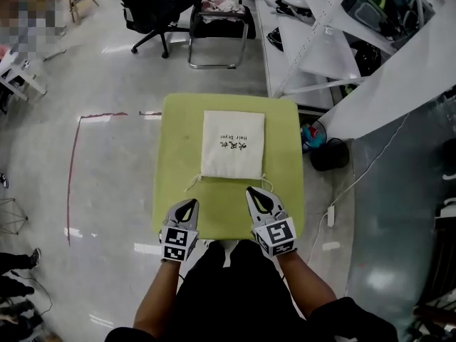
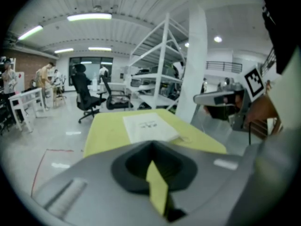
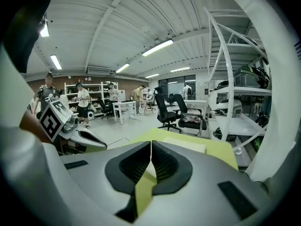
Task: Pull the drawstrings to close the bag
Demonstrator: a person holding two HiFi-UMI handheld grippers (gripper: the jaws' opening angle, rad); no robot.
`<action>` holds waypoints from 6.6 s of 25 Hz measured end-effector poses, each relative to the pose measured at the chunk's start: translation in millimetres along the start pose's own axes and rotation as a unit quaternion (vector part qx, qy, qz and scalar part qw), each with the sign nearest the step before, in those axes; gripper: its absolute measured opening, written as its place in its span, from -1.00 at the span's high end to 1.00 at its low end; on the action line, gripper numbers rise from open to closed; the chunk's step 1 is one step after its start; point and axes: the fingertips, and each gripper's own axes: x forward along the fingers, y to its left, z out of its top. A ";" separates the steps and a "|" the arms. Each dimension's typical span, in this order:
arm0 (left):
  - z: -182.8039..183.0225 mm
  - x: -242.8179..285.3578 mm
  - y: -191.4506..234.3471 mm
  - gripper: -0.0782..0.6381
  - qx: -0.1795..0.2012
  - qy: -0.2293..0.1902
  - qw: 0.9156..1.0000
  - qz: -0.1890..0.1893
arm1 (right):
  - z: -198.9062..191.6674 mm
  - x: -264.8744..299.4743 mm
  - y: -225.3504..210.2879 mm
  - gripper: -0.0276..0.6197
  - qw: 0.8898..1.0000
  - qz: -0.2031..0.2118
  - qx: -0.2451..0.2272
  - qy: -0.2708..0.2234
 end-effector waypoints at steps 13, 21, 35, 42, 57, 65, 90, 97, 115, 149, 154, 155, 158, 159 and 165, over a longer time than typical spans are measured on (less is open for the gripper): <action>-28.6 64.0 25.8 0.77 0.047 0.060 0.997 -0.021 | -89.5 7.8 -38.3 0.92 0.994 -0.047 0.037 0.086; -48.9 96.8 28.2 0.77 0.039 0.091 0.995 -0.010 | -134.3 20.0 -70.2 0.92 0.990 -0.053 0.047 0.120; -58.2 107.2 58.1 0.22 0.074 0.127 0.987 0.067 | -146.7 34.9 -80.0 0.92 0.989 -0.041 0.066 0.127; -66.1 121.6 67.2 0.20 0.060 0.172 0.983 0.019 | -141.1 45.3 -86.6 0.92 0.989 -0.036 0.068 0.123; -91.6 111.3 89.0 0.32 0.055 0.229 0.971 0.041 | -133.2 54.4 -94.6 0.92 0.990 -0.033 0.072 0.119; -88.7 103.5 91.0 0.34 0.045 0.230 0.972 0.034 | -136.8 54.5 -93.2 0.92 0.989 -0.032 0.076 0.124; -98.9 106.8 95.5 0.70 0.050 0.259 0.965 0.007 | -138.9 49.8 -88.9 0.92 0.988 -0.037 0.080 0.129; -79.0 102.4 100.2 0.76 0.026 0.226 0.973 0.020 | -176.3 31.1 -122.5 0.91 0.976 -0.079 0.061 0.194; -51.7 100.0 106.2 0.76 -0.027 0.154 0.987 0.034 | -214.1 37.2 -140.9 0.72 0.956 -0.040 0.060 0.285; 153.8 -10.6 141.6 0.76 -0.009 -0.128 0.982 0.138 | 43.9 -62.2 -225.8 0.88 0.937 -0.347 -0.043 0.024; 171.3 -31.3 151.1 0.76 -0.033 -0.165 0.976 0.141 | 67.3 -81.9 -235.5 0.88 0.927 -0.374 -0.029 -0.004; 174.4 -35.3 154.1 0.76 -0.037 -0.172 0.974 0.142 | 71.1 -85.5 -238.2 0.88 0.925 -0.378 -0.026 -0.008; 182.8 -49.3 162.8 0.76 -0.049 -0.193 0.969 0.147 | 82.1 -96.6 -245.2 0.88 0.919 -0.392 -0.022 -0.022; 185.3 -53.7 166.0 0.76 -0.058 -0.201 0.967 0.147 | 85.0 -99.7 -248.0 0.88 0.918 -0.396 -0.017 -0.027; 189.3 -67.5 188.7 0.76 -0.134 -0.238 0.952 0.136 | 104.4 -108.3 -260.5 0.88 0.909 -0.414 0.007 -0.058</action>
